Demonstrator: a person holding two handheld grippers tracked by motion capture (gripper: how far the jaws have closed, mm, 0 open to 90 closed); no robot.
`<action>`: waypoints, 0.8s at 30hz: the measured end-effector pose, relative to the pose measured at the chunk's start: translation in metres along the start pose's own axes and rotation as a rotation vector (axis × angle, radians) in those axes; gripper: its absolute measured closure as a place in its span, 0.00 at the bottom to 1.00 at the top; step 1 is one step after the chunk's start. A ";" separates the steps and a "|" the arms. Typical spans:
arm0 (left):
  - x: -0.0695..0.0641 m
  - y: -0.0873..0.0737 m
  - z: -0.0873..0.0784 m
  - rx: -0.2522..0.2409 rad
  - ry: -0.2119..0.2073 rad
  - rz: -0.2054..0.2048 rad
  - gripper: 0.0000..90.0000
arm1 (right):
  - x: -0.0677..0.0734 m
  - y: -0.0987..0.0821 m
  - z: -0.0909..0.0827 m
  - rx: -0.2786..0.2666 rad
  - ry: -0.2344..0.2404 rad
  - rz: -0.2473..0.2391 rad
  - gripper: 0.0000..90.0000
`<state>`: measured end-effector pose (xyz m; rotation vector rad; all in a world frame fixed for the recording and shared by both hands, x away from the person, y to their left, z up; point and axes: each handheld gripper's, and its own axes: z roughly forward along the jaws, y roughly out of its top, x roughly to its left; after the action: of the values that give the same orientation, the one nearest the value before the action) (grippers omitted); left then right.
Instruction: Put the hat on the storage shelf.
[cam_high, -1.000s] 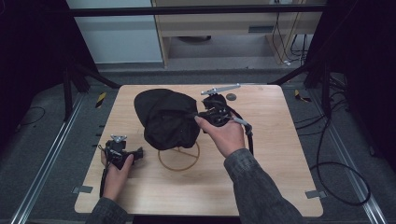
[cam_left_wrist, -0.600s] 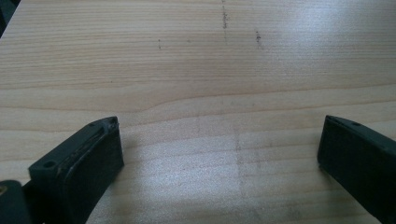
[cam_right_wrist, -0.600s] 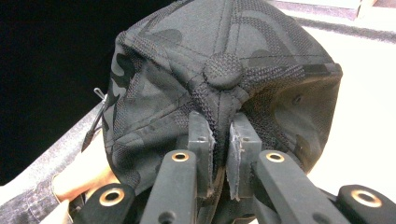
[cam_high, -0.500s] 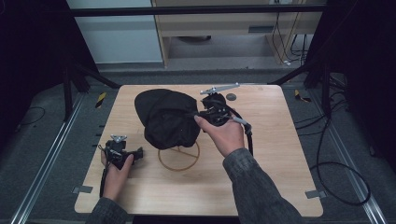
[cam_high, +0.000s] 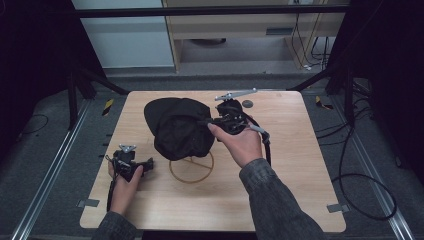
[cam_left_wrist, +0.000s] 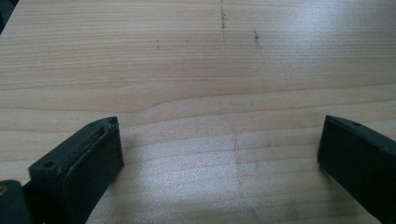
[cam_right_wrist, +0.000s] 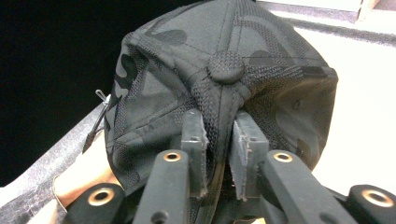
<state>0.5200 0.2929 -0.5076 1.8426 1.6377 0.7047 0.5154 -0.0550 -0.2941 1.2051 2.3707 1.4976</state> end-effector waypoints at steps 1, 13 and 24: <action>0.000 0.000 0.000 0.003 -0.001 0.003 0.00 | 0.000 0.000 0.000 -0.004 0.000 0.000 0.82; 0.000 0.000 0.000 0.003 0.000 0.003 0.00 | -0.005 0.003 -0.012 -0.041 -0.007 0.031 0.57; 0.000 0.000 0.000 0.003 0.000 0.003 0.00 | -0.008 0.002 -0.026 -0.051 -0.008 0.029 0.34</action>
<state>0.5199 0.2931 -0.5074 1.8476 1.6366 0.7039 0.5100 -0.0784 -0.2819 1.2373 2.3051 1.5485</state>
